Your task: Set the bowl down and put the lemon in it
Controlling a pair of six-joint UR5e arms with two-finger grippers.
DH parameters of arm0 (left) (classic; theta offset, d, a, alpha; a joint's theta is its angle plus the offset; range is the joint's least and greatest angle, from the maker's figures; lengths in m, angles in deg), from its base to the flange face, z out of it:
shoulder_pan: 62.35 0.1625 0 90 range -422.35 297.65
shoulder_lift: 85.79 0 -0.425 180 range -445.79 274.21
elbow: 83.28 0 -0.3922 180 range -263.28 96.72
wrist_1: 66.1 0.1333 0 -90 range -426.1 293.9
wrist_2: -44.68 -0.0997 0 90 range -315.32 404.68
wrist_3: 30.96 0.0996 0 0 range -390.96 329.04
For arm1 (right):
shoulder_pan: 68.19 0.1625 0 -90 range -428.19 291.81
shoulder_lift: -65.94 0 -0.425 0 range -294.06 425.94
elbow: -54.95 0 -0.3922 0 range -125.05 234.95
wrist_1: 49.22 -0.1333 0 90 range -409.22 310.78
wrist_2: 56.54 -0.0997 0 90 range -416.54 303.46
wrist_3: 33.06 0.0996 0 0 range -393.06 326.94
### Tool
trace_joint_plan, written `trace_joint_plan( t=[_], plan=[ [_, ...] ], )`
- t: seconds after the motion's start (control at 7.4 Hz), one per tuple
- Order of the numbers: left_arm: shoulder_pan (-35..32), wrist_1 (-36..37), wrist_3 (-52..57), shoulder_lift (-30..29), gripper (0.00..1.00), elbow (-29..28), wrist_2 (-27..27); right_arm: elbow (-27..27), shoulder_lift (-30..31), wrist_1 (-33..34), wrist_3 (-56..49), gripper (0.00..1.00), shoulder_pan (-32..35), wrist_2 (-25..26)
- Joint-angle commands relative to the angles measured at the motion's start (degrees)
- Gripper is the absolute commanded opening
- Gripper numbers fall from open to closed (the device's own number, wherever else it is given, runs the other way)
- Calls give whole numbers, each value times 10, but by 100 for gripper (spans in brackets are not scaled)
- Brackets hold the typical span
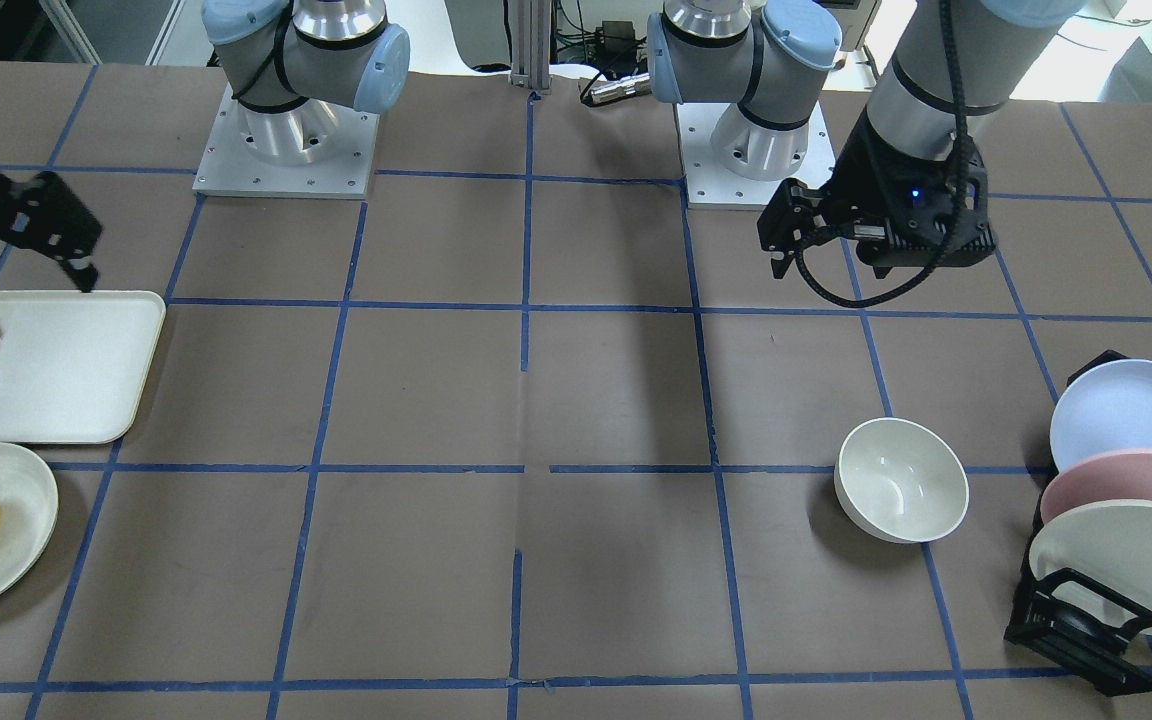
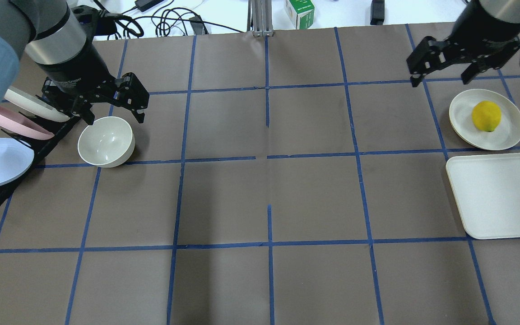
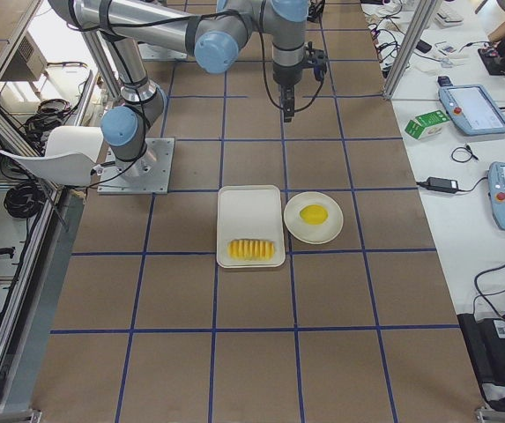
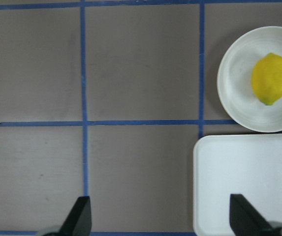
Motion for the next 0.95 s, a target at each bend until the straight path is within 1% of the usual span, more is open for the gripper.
trace_joint_plan(
  t=[0.0,0.14,0.27,0.54,0.68,0.81],
  plan=[
    [106,6,10,-22,100,3,6,0,-33,23,-102,100,-81,5],
    [144,39,38,-34,100,15,7,0,-64,59,-100,100,-92,6],
    [166,94,80,-50,100,43,6,0,-91,74,-91,100,-92,3],
    [179,216,87,-74,100,112,7,-6,-189,200,-66,100,-87,4],
    [181,232,86,-88,100,132,7,-5,-228,232,-26,100,-85,-4],
    [181,251,85,-102,100,138,7,-5,-269,280,-10,100,-75,-4]
  ],
)
